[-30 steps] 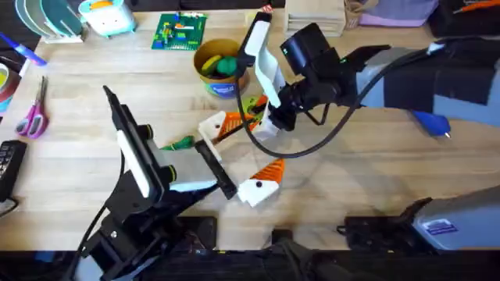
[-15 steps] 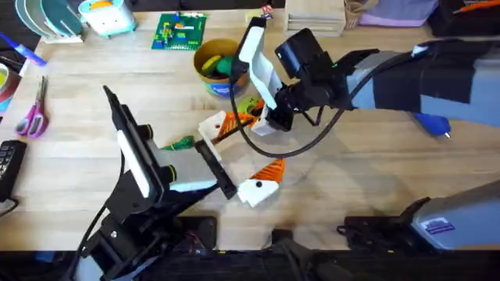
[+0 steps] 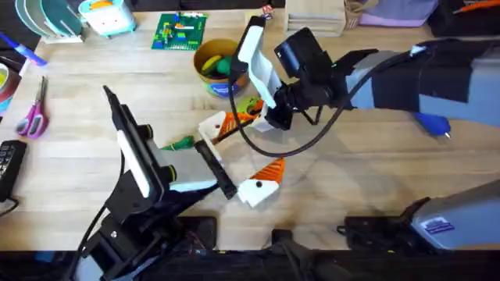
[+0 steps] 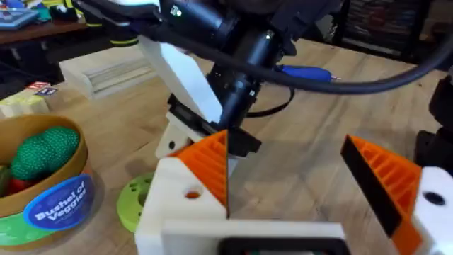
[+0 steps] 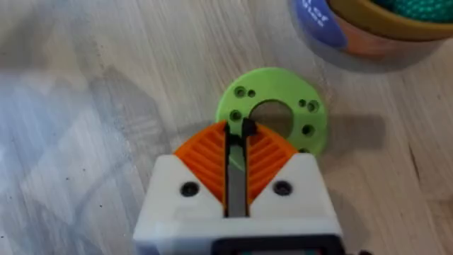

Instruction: Pick up the gripper from the table and insert it into the empty holder that is missing its gripper. Then pick up a screw, insert it into the mounting hole, and use the screwdriver to tighten it. Finally, clean up the table by picking up the vegetable and placing it into the bucket.

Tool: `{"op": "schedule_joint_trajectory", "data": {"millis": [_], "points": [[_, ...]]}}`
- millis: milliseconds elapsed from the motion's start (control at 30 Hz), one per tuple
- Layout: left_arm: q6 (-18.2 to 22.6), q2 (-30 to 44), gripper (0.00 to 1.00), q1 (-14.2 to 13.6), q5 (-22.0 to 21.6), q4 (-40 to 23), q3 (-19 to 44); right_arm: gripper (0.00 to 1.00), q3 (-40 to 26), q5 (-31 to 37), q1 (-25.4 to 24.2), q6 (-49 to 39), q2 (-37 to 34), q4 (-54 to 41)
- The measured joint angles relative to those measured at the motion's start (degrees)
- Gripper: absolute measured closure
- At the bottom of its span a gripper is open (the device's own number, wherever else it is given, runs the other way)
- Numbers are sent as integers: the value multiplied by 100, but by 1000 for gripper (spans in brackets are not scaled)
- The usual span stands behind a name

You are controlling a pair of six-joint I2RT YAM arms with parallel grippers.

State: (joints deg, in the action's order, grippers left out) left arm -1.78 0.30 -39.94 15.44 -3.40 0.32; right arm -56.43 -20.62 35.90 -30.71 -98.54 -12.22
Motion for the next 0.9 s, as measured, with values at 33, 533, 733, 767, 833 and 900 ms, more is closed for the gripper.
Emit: {"op": "schedule_joint_trajectory", "data": {"millis": [33, 533, 733, 767, 833, 900], "points": [[0, 0, 8, 0, 0, 0, 0, 887, -1, -2, 0, -2, 0, -1], [0, 0, 8, 0, 0, -2, 0, 994, -14, 2, -133, -21, 45, -34], [0, 1, 8, 0, 0, -2, 0, 994, -14, 11, -520, -21, 748, -59], [0, 0, 8, 0, 0, -1, 0, 994, -14, 14, -565, -21, 888, -58], [0, 0, 8, 0, 0, 0, 0, 994, -14, 22, -623, -21, 1324, -137], [0, 1, 8, 0, 0, 0, 0, 994, -16, 24, -618, -21, 1499, -267]]}}
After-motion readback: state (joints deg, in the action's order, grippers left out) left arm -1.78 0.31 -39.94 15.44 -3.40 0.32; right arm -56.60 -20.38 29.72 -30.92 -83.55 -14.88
